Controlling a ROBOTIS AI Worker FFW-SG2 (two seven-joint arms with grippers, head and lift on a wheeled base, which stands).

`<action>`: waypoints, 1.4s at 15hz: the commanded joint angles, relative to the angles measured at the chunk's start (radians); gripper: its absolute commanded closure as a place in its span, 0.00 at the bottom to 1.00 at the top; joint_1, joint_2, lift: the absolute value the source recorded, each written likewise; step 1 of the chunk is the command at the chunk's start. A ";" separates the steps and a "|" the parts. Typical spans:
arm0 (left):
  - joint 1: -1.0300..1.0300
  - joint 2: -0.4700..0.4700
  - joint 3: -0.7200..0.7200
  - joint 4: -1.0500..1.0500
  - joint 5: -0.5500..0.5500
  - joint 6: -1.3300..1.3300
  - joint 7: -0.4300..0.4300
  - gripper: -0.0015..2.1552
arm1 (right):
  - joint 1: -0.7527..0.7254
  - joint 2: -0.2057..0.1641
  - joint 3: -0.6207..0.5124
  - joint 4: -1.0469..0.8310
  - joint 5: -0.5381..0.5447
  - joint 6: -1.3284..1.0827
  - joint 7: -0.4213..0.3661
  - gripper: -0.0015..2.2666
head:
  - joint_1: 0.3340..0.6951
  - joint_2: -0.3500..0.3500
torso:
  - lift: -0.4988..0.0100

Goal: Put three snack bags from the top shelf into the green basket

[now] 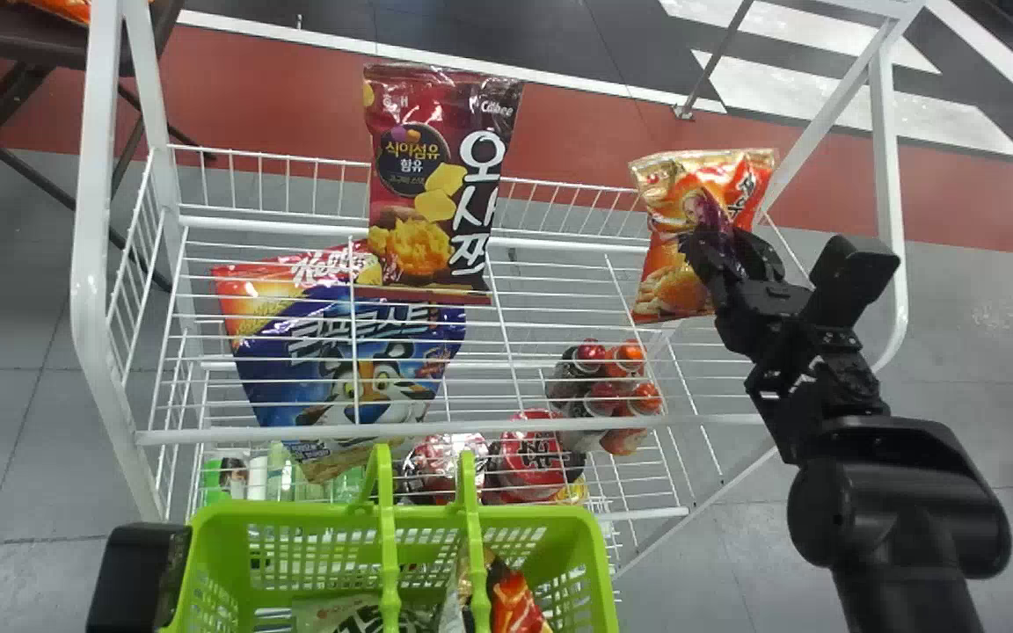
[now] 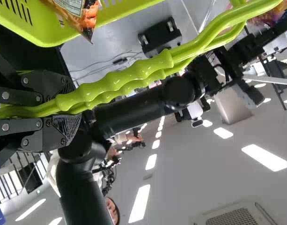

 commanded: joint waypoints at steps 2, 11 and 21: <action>0.003 0.000 0.000 0.000 0.000 -0.003 0.000 0.76 | 0.110 0.008 -0.062 -0.221 -0.051 0.117 0.029 0.99 | 1.00 0.00 | 0.89; 0.008 -0.002 -0.002 0.001 0.000 -0.012 0.000 0.76 | 0.250 0.093 -0.387 -0.754 -0.440 1.338 0.270 0.99 | 1.00 0.00 | 0.89; 0.009 -0.008 0.002 0.004 0.000 -0.022 -0.002 0.76 | 0.388 0.112 -0.378 -0.892 -0.617 1.353 0.337 0.99 | 1.00 0.00 | 0.89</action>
